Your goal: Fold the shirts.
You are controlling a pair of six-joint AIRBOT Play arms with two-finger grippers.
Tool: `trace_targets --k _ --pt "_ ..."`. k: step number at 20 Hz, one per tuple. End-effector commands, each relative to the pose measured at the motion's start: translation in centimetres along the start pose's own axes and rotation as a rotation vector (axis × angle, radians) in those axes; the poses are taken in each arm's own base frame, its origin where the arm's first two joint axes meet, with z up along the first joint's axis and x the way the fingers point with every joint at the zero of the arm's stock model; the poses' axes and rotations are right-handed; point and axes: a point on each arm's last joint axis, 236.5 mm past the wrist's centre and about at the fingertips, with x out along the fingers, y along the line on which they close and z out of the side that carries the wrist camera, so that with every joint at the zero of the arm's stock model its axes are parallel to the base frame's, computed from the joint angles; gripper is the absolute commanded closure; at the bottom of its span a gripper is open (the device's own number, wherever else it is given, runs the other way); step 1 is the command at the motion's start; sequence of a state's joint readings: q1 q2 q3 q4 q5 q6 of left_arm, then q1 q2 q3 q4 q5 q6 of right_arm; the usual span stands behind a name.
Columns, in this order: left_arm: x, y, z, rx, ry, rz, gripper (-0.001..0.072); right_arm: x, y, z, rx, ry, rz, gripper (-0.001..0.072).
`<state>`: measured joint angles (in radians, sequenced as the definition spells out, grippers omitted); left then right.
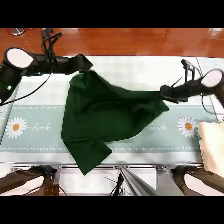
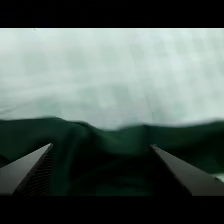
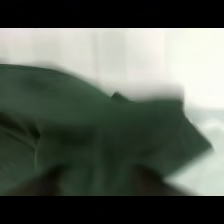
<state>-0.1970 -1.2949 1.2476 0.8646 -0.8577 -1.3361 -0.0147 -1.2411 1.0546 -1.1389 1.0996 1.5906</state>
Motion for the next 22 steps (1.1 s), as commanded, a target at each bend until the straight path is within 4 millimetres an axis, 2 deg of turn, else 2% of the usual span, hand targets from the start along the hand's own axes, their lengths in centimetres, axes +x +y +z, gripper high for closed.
trace_targets --k 1,3,4,6,7,9,10,12,15,18,21,22 --pt "-1.4 3.9 -3.8 0.005 0.204 0.082 0.0005 -2.3 -1.1 3.0 -0.019 0.023 0.057 0.0094" --pt "-5.2 9.4 -7.5 -0.102 0.381 0.208 0.0005 -5.6 -5.3 2.9 -0.003 0.000 -0.035 0.0094" --pt "-7.2 11.6 -9.9 -0.169 0.463 0.240 0.0005 -6.9 -8.0 2.1 0.024 0.002 -0.100 0.0095" --pt "-10.0 13.7 -14.7 -0.316 0.569 0.216 0.0005 -7.6 -12.1 -1.5 0.086 0.035 -0.180 0.0096" --pt "-10.8 14.7 -17.1 -0.395 0.592 0.220 0.0005 -6.8 -13.3 -4.3 0.136 0.061 -0.188 0.0096" --pt "-11.6 15.9 -22.7 -0.562 0.641 0.226 0.0005 -3.9 -13.0 -8.8 0.250 0.064 -0.119 0.0096" --pt "-11.7 16.1 -25.3 -0.629 0.669 0.221 0.0005 -2.5 -12.2 -10.4 0.279 0.061 -0.074 0.0096" --pt "-11.2 16.0 -29.0 -0.719 0.690 0.214 0.0005 -0.4 -9.7 -12.6 0.296 0.051 0.050 0.0096" --pt "-8.9 14.5 -30.1 -0.752 0.634 0.126 0.0005 0.7 -7.5 -13.9 0.311 0.061 0.163 0.0096" --pt "-6.9 13.6 -30.4 -0.779 0.581 0.092 0.0005 0.9 -7.4 -14.2 0.319 0.066 0.169 0.0096" --pt "-4.8 11.7 -30.3 -0.704 0.552 0.028 0.0010 0.8 -7.2 -13.5 0.333 0.040 0.182 0.0096" --pt "-4.2 11.4 -30.0 -0.680 0.541 0.025 0.0170 0.8 -7.0 -12.9 0.345 0.018 0.193 0.0096"
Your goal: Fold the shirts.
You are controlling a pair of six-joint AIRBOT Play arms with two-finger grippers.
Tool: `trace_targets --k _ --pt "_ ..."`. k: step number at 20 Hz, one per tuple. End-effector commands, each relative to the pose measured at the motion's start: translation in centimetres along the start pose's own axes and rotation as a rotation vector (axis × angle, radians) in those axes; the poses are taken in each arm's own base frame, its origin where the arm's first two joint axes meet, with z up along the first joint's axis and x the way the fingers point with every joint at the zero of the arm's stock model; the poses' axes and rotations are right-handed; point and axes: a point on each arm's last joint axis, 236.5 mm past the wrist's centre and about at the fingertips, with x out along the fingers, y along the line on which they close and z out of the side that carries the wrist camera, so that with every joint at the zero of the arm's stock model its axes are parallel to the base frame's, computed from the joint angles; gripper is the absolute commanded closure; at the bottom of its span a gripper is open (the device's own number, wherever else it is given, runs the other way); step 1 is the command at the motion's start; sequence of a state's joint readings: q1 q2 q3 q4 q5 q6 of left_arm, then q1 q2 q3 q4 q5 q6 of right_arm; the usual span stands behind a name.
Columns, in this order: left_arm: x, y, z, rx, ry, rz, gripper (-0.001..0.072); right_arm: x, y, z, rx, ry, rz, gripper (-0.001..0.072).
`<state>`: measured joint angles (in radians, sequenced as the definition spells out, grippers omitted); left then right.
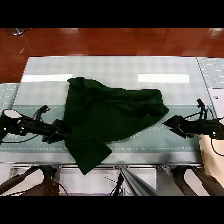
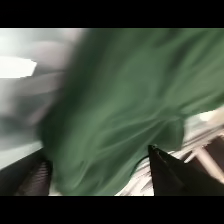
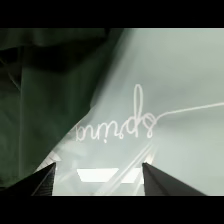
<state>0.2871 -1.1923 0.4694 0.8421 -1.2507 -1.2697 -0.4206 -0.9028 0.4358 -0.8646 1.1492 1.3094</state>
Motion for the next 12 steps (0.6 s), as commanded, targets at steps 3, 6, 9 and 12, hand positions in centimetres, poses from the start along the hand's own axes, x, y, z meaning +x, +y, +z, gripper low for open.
trace_targets --k 3,6,9,12 --pt "1.4 -3.5 1.7 0.123 -0.089 -0.091 0.0682 0.1 1.6 1.8 0.048 -0.081 0.077 0.0096" --pt "0.6 -5.2 2.9 0.123 -0.129 -0.143 0.0682 0.8 1.7 2.3 0.081 -0.077 0.105 0.0096" --pt "0.4 -5.4 3.1 0.125 -0.133 -0.146 0.0682 3.1 1.9 1.4 0.074 0.009 0.108 0.0096" --pt "0.4 -5.5 2.9 0.126 -0.129 -0.148 0.0682 6.0 2.9 1.4 0.031 0.074 0.071 0.0096"
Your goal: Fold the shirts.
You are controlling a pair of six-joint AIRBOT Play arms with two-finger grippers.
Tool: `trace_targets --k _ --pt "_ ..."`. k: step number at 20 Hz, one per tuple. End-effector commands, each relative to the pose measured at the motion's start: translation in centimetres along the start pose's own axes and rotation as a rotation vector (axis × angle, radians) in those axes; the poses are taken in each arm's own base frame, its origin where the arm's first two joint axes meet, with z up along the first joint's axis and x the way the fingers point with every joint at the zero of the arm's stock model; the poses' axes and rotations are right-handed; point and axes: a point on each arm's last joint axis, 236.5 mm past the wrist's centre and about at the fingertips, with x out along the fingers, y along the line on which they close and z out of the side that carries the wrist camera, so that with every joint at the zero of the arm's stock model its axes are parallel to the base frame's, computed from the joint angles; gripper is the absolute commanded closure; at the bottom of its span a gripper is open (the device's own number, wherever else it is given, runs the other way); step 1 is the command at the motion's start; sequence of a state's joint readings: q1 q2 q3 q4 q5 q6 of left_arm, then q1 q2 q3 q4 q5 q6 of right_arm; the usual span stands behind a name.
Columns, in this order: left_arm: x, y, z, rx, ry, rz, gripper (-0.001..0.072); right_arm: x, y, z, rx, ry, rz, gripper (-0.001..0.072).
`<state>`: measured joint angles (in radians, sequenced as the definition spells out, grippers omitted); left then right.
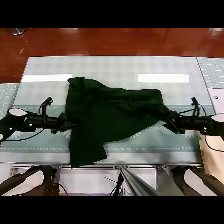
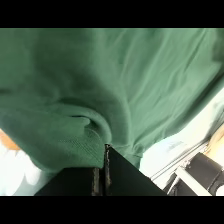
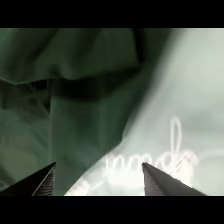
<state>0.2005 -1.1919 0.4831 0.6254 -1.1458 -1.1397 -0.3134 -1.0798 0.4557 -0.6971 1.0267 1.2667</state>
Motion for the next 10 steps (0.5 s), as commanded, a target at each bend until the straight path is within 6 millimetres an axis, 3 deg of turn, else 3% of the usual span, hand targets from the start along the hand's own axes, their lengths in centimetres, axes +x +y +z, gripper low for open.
trace_targets --k 1,5,6,7,8,9,10 --pt "0.0 -0.4 0.2 0.003 -0.008 -0.014 0.0682 3.2 0.9 0.2 -0.024 0.067 -0.029 0.0096" --pt "0.0 -0.5 0.0 0.003 0.001 -0.018 0.0682 6.2 3.0 0.3 -0.067 0.152 -0.044 0.0096" --pt "0.0 -0.5 0.0 0.003 0.001 -0.018 0.0682 6.8 3.8 0.5 -0.086 0.162 -0.044 0.0137" --pt "0.0 -0.5 0.0 0.003 0.001 -0.018 0.0682 7.1 4.6 0.7 -0.112 0.163 -0.040 0.0310" --pt "0.0 -0.6 0.1 0.002 -0.001 -0.022 0.0682 7.2 5.6 1.0 -0.146 0.161 -0.032 0.0553" --pt "-0.1 -0.9 0.3 0.009 -0.007 -0.031 0.0682 6.9 6.9 1.4 -0.200 0.159 -0.015 0.0693" --pt "-0.4 -1.5 0.7 0.035 -0.015 -0.044 0.0682 6.3 8.4 1.8 -0.239 0.170 0.007 0.0693"
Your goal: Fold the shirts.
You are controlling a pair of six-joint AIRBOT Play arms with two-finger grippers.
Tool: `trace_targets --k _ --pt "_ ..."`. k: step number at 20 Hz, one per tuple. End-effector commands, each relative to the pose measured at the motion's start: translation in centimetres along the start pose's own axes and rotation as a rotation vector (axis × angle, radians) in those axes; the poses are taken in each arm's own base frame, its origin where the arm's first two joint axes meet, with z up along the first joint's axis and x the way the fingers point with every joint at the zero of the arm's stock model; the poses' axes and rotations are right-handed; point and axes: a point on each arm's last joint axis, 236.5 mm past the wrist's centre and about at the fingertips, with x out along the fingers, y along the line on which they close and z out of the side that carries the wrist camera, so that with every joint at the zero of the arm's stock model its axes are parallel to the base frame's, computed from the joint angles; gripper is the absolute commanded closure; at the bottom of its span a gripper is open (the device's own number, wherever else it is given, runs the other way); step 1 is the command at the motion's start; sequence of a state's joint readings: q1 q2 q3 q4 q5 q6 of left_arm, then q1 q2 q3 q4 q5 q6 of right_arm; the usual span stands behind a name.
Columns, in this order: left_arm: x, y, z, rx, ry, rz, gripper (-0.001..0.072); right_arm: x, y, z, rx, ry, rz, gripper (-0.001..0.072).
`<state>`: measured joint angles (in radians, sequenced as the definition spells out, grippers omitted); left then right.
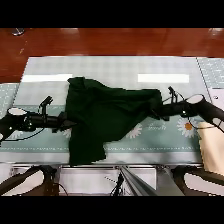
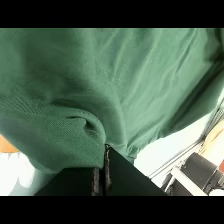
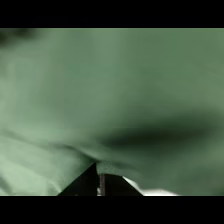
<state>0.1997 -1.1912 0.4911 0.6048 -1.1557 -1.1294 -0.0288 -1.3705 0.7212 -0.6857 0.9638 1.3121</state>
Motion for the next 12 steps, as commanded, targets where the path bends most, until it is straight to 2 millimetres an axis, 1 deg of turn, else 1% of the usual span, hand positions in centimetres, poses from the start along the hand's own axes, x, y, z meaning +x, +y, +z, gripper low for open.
trace_targets --k 1,2,3,4,5,6,7,8,9,10,11,12 --pt "-1.0 -2.3 1.2 0.049 -0.023 -0.053 0.0682 -1.2 4.5 1.3 -0.145 0.036 0.040 0.0693" --pt "-2.1 -4.6 2.3 0.091 -0.054 -0.105 0.0682 -3.0 6.3 2.4 -0.218 0.017 0.035 0.0694" --pt "-4.1 -8.3 4.1 0.156 -0.114 -0.176 0.0683 -5.4 8.5 4.0 -0.279 -0.035 0.025 0.0694" --pt "-6.6 -12.4 5.9 0.227 -0.197 -0.249 0.0683 -8.8 11.5 6.1 -0.353 -0.126 0.016 0.0694" --pt "-10.2 -17.5 7.6 0.323 -0.303 -0.324 0.0683 -12.7 14.7 7.8 -0.425 -0.233 0.010 0.0694" --pt "-14.1 -22.3 8.5 0.428 -0.407 -0.380 0.0683 -17.7 18.6 9.4 -0.506 -0.367 0.002 0.0694" --pt "-18.5 -27.2 8.8 0.555 -0.524 -0.409 0.0683 -22.5 22.1 9.8 -0.581 -0.483 0.003 0.0694" --pt "-23.1 -31.9 8.3 0.686 -0.642 -0.419 0.0683 -27.7 25.6 9.3 -0.662 -0.602 0.002 0.0694" --pt "-27.2 -35.9 6.9 0.795 -0.748 -0.431 0.0684 -32.3 28.5 8.0 -0.731 -0.700 0.003 0.0695" --pt "-31.3 -39.8 4.8 0.902 -0.857 -0.435 0.0684 -36.7 31.1 5.7 -0.807 -0.795 0.006 0.0695" --pt "-34.6 -42.6 2.6 0.990 -0.949 -0.422 0.0683 -40.4 32.8 3.2 -0.867 -0.879 0.005 0.0694" --pt "-37.5 -45.0 -0.1 1.084 -1.040 -0.385 0.0684 -43.7 34.2 0.2 -0.920 -0.963 0.018 0.0694"
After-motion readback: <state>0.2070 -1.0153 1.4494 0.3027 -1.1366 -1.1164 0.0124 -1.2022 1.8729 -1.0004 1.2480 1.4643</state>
